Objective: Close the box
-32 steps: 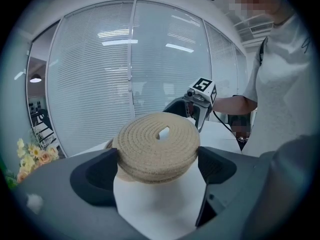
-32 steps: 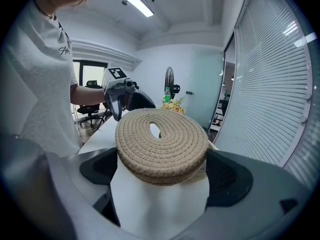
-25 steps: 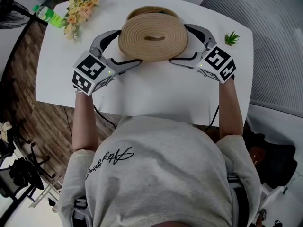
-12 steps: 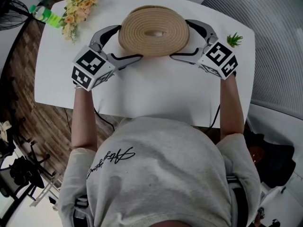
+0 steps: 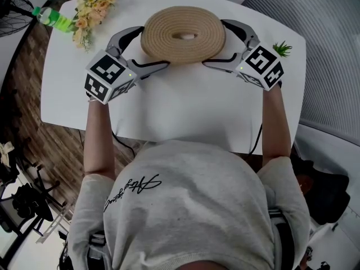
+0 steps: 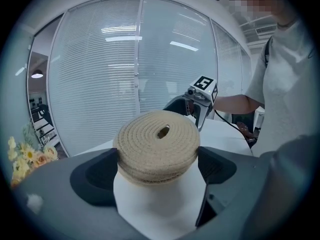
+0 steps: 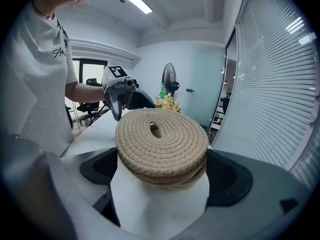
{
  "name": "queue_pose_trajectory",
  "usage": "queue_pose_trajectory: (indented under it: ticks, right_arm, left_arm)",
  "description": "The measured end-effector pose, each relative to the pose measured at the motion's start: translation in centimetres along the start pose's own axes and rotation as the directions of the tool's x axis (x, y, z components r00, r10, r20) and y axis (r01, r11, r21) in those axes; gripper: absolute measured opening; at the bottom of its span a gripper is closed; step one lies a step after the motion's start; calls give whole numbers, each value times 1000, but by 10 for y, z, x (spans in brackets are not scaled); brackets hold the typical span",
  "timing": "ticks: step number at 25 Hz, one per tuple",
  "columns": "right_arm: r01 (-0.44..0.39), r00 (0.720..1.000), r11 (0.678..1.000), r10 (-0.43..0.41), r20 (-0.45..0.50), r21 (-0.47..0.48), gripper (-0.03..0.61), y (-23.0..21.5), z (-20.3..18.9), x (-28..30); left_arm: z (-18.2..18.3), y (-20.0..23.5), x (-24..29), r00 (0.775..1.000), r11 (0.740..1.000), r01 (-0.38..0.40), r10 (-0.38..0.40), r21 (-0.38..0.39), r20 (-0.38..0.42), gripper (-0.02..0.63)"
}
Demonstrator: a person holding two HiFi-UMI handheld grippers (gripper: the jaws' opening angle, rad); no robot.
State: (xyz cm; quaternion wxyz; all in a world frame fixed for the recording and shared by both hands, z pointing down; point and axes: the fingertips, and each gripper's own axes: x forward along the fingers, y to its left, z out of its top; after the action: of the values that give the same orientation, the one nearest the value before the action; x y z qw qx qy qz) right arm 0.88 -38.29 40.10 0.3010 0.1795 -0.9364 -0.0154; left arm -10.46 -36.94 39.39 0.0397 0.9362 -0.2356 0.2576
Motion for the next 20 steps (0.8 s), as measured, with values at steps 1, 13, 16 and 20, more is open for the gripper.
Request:
queue_pose_trajectory:
  ticks: [1, 13, 16, 20]
  right_arm:
    - [-1, 1000, 1000, 1, 0, 0, 555, -2, 0, 1]
    - [-13, 1000, 1000, 13, -3, 12, 555, -18, -8, 13]
    - [-16, 1000, 1000, 16, -7, 11, 555, -21, -9, 17]
    - [-17, 1000, 1000, 17, -13, 13, 555, -24, -12, 20]
  left_arm:
    - [0, 2, 1, 1000, 1000, 0, 0, 1, -1, 499]
    - [-4, 17, 14, 1000, 1000, -2, 2, -11, -23, 499]
    - [-7, 21, 17, 1000, 1000, 0, -1, -19, -31, 498]
    - [-9, 24, 20, 999, 1000, 1, -1, -19, -43, 498]
